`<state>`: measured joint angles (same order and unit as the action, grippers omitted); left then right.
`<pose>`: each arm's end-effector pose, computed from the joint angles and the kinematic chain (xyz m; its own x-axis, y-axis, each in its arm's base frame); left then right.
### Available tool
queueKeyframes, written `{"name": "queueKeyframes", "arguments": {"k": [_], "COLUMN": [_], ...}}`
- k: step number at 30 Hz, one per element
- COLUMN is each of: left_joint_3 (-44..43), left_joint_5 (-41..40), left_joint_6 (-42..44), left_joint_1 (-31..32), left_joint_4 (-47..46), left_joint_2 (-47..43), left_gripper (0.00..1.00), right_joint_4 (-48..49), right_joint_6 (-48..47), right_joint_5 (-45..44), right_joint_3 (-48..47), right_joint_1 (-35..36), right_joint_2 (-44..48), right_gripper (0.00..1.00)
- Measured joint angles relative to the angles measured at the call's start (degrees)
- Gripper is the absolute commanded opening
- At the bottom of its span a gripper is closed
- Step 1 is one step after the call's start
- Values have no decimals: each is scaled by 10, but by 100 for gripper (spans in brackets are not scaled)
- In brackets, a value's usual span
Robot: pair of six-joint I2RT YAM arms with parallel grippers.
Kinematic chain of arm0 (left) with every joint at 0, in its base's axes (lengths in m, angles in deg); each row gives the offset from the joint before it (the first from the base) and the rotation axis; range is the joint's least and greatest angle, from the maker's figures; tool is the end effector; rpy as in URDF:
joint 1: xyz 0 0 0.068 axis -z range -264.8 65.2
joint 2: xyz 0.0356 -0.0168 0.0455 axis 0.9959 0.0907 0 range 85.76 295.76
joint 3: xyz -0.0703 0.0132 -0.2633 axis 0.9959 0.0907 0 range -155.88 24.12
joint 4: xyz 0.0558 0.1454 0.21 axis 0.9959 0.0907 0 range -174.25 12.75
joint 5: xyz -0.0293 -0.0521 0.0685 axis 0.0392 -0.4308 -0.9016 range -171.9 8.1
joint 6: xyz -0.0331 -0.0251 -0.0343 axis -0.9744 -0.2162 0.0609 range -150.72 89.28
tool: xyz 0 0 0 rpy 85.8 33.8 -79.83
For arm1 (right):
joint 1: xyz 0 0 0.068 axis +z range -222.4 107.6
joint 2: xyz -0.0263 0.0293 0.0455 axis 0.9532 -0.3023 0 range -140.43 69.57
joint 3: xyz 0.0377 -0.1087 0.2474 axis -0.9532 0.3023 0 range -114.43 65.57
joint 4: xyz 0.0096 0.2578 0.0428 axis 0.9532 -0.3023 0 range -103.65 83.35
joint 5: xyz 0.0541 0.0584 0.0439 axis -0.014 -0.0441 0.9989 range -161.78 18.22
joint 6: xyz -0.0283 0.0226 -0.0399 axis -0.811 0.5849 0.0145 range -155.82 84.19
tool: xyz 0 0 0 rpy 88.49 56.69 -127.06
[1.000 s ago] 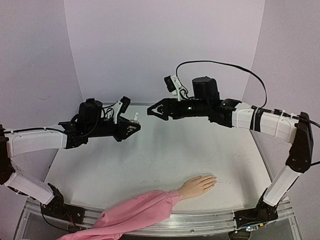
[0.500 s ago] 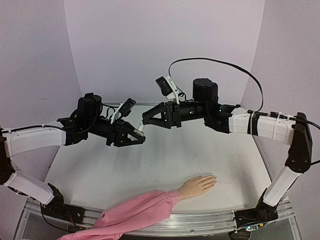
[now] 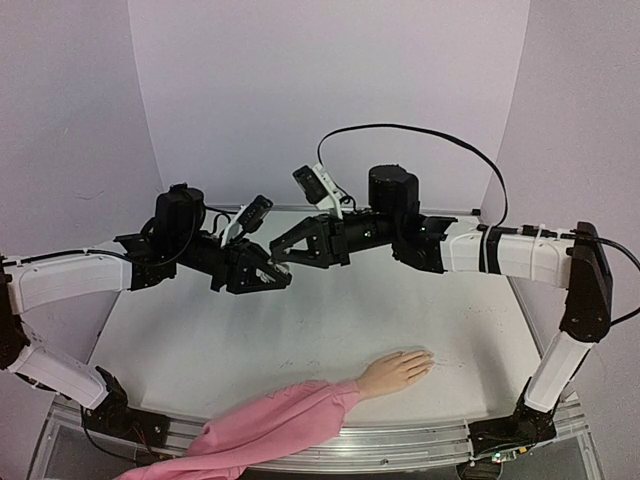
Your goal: Paint the nails
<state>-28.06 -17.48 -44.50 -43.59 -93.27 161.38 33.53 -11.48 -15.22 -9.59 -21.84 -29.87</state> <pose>0.1967 -0.2150 0.3046 -0.4062 0.2191 -0.8871 0.8699 -0.2045 -0.4488 0.2320 0.3288 0.3536 -0.2269 0.0816 -0.9705 -0.9240 -0.3330 0.1881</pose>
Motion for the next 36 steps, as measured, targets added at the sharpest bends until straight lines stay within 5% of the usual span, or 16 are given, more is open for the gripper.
{"name": "queueKeyframes", "arguments": {"k": [3, 13, 18, 21, 24, 29, 33, 36], "left_joint_3": [0, 0, -1, 3, -2, -42, -51, -48], "left_joint_5": [2, 0, -55, -221, -454, -666, -692, -687], "left_joint_6": [0, 2, 6, 21, 51, 100, 116, 125], "left_joint_1": [0, 0, 0, 6, 28, 65, 73, 76], "left_joint_4": [0, 0, 3, 27, 35, 61, 58, 50], "left_joint_2": [0, 3, -3, -29, -36, 13, 36, 36], "left_gripper": [0, 0, 0, 0, 0, 0, 0, 0], "right_joint_4": [8, 18, 14, -32, -112, -177, -189, -166], "right_joint_6": [6, 27, 23, 20, 61, 127, 135, 130], "right_joint_5": [-2, -5, -44, -165, -388, -673, -718, -670], "right_joint_3": [0, 0, 0, -26, -103, -175, -170, -121], "right_joint_1": [0, 1, 2, 7, 38, 90, 95, 91], "right_joint_2": [0, 0, 0, -7, -40, -90, -89, -61], "right_gripper": [38, 0, 0, 0, 0, 0, 32, 51]}}
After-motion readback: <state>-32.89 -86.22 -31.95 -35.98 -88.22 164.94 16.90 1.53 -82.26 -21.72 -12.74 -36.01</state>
